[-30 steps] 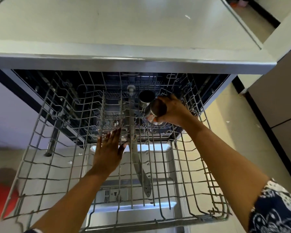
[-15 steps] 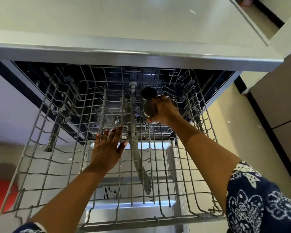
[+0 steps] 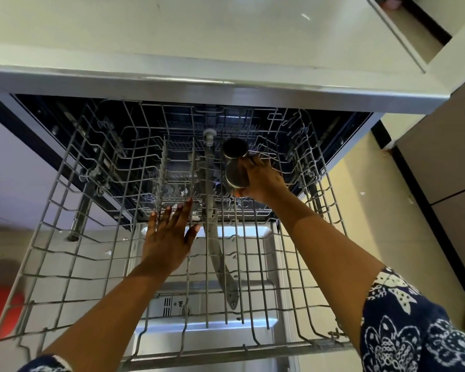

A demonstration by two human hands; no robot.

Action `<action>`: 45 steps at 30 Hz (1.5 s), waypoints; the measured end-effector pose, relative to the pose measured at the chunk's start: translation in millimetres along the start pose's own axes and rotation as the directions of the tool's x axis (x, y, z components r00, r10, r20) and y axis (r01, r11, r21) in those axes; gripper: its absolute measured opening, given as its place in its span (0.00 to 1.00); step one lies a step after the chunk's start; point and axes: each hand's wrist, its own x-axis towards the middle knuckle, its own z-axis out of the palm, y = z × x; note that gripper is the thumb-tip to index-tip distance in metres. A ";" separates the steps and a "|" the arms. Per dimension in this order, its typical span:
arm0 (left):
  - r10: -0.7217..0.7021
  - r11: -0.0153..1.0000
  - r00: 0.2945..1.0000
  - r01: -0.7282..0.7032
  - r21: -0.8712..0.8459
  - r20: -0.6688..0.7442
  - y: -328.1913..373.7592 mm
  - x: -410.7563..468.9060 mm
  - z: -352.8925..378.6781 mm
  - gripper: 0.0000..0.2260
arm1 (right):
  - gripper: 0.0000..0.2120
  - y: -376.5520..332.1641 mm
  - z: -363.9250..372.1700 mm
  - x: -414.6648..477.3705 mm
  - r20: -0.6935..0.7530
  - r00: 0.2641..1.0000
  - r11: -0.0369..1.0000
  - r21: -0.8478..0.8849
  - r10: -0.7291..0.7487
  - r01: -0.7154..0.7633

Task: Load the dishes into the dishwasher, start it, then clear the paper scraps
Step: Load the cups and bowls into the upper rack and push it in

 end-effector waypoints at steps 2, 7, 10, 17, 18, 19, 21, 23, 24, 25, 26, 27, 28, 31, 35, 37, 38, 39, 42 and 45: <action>0.003 1.000 1.000 -0.003 -0.004 -0.019 -0.9 0.3 1.8 0.34 | 0.48 4.8 1.4 -4.9 -0.007 1.000 1.000 0.028 0.011 -0.010; 0.001 1.000 1.000 -0.001 -0.013 -0.030 -1.9 0.5 3.7 0.32 | 0.44 45.7 6.9 -22.5 -0.082 0.971 0.959 0.195 0.226 -0.207; -0.001 1.000 1.000 0.001 -0.003 -0.027 -1.4 0.5 3.0 0.32 | 0.38 57.6 5.5 -22.0 0.050 0.984 0.977 0.117 0.173 -0.178; -0.011 1.000 1.000 0.011 -0.007 -0.014 -0.2 1.5 1.2 0.32 | 0.35 63.8 4.7 1.3 0.170 0.985 0.993 -0.117 -0.009 0.029; -0.009 1.000 1.000 0.009 -0.008 -0.018 -0.5 1.5 1.7 0.33 | 0.35 66.0 6.6 3.0 0.169 0.986 0.991 -0.127 -0.011 0.033; -0.008 1.000 1.000 0.007 -0.012 -0.026 -0.4 1.4 2.0 0.33 | 0.35 67.4 9.2 4.4 0.160 0.987 0.991 -0.129 -0.013 0.034; -0.007 1.000 0.999 0.006 -0.021 -0.039 0.4 0.1 1.3 0.35 | 0.34 69.4 13.8 6.7 0.139 0.990 0.991 -0.128 -0.021 0.040; -0.005 1.000 0.999 0.004 -0.018 -0.037 0.4 -0.7 1.3 0.36 | 0.31 71.6 16.1 8.6 0.110 0.994 0.994 -0.101 -0.026 0.037; -0.004 1.000 0.999 0.004 -0.019 -0.039 0.4 -0.7 1.2 0.36 | 0.30 72.8 16.0 9.1 0.092 0.995 0.995 -0.089 -0.034 0.042; -0.004 1.000 0.999 0.004 -0.019 -0.040 0.6 -0.4 1.2 0.36 | 0.29 73.7 15.6 9.4 0.074 0.996 0.995 -0.086 -0.046 0.053; -0.005 1.000 0.999 0.005 -0.018 -0.039 0.8 -0.1 0.7 0.35 | 0.28 74.6 14.6 9.6 0.057 0.997 0.994 -0.086 -0.060 0.065; -0.007 1.000 0.999 0.006 -0.015 -0.032 0.8 0.2 1.0 0.34 | 0.28 75.5 13.6 9.8 0.045 0.996 0.994 -0.082 -0.072 0.075; -0.009 1.000 1.000 0.009 -0.013 -0.024 1.2 0.5 1.0 0.33 | 0.28 76.4 12.1 10.1 0.037 0.996 0.994 -0.078 -0.078 0.081; -0.014 1.000 1.000 0.014 -0.011 -0.018 0.9 0.4 1.3 0.32 | 0.27 77.1 7.7 11.4 0.038 0.996 0.993 -0.085 -0.081 0.084; -0.012 1.000 1.000 0.011 -0.011 -0.017 0.0 -0.1 3.2 0.32 | 0.30 76.1 10.9 10.7 0.078 0.993 0.981 -0.166 -0.092 0.104; -0.012 1.000 1.000 0.011 -0.009 -0.019 -0.6 0.0 3.8 0.32 | 0.32 76.4 14.4 9.8 0.071 0.995 0.982 -0.169 -0.076 0.088; -0.014 1.000 1.000 0.014 -0.003 -0.013 -0.6 0.4 3.3 0.31 | 0.32 76.6 14.3 9.0 0.058 0.997 0.986 -0.153 -0.052 0.061; -0.019 1.000 1.000 0.019 0.004 0.001 -0.6 0.4 2.4 0.31 | 0.33 75.7 12.3 6.8 0.036 0.999 0.992 -0.126 -0.024 0.028; -0.019 1.000 1.000 0.019 0.023 0.025 -2.0 -0.2 2.4 0.31 | 0.33 67.7 5.8 -11.7 -0.117 0.992 0.997 -0.042 0.056 -0.061; 0.007 1.000 0.998 -0.006 -0.015 0.056 -1.7 -1.1 -5.9 0.30 | 0.30 48.6 4.3 -52.1 -0.251 0.965 0.996 0.061 0.080 -0.066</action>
